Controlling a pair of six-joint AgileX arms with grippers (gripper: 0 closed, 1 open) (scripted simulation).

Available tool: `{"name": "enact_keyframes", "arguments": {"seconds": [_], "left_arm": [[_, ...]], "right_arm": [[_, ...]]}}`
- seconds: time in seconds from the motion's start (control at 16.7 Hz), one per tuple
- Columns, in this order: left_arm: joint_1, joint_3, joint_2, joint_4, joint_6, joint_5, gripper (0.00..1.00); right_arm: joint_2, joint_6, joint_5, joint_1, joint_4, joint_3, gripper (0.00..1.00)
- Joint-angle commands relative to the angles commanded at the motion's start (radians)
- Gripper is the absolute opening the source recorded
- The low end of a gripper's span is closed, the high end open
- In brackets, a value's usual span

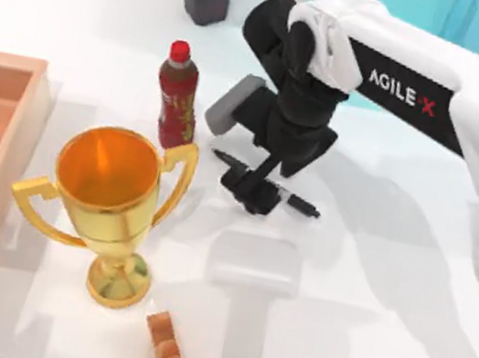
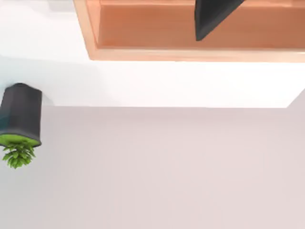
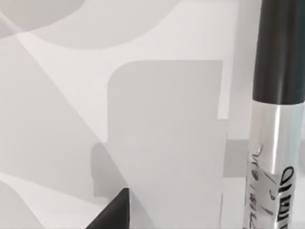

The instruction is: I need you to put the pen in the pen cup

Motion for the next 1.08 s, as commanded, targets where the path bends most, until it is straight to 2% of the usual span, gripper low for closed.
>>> {"name": "enact_keyframes", "arguments": {"seconds": [0.24, 0.3, 0.72, 1.08], "left_arm": [[0.0, 0.0, 0.0, 0.0, 0.0, 0.0, 1.0], [0.0, 0.0, 0.0, 0.0, 0.0, 0.0, 1.0], [0.0, 0.0, 0.0, 0.0, 0.0, 0.0, 1.0], [0.0, 0.0, 0.0, 0.0, 0.0, 0.0, 1.0]], "right_arm": [[0.0, 0.0, 0.0, 0.0, 0.0, 0.0, 0.02], [0.0, 0.0, 0.0, 0.0, 0.0, 0.0, 0.0], [0.0, 0.0, 0.0, 0.0, 0.0, 0.0, 0.0], [-0.145, 0.039, -0.017, 0.002, -0.068, -0.049, 0.0]]}}
